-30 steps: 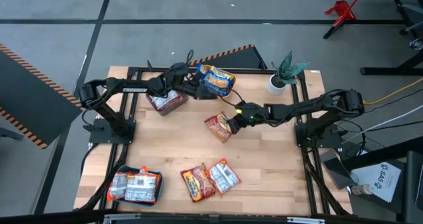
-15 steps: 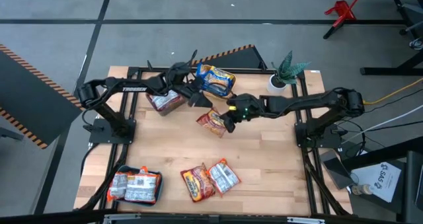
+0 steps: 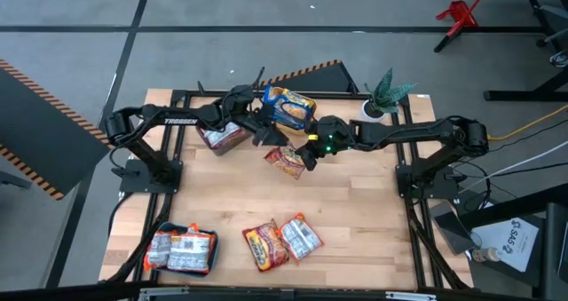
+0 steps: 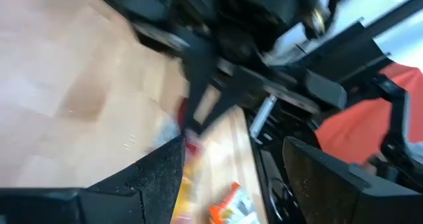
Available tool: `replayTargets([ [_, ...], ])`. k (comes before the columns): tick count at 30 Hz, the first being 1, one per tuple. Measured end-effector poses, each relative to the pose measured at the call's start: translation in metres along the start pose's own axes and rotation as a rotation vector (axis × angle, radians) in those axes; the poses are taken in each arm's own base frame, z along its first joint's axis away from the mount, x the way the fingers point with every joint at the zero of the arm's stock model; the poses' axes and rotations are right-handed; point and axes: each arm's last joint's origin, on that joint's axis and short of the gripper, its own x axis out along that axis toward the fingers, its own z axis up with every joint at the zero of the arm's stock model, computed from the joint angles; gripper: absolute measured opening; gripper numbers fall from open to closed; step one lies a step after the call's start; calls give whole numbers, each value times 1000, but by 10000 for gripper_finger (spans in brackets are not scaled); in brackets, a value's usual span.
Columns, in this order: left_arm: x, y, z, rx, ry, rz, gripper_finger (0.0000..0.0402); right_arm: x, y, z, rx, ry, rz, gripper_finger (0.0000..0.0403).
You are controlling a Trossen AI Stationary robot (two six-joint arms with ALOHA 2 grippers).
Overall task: Sort Maruchan noodles
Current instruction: Put the red noodle pack into the gray bin
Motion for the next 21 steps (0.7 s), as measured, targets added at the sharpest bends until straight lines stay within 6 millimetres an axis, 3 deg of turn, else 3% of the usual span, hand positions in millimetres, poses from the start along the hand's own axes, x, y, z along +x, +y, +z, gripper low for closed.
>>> replayTargets([
  [7, -15, 14, 6, -50, -23, 53, 251, 1, 5, -3, -11, 9, 11, 0],
  [21, 7, 1, -15, -17, 87, 54, 255, 0, 7, 2, -15, -46, 27, 0],
])
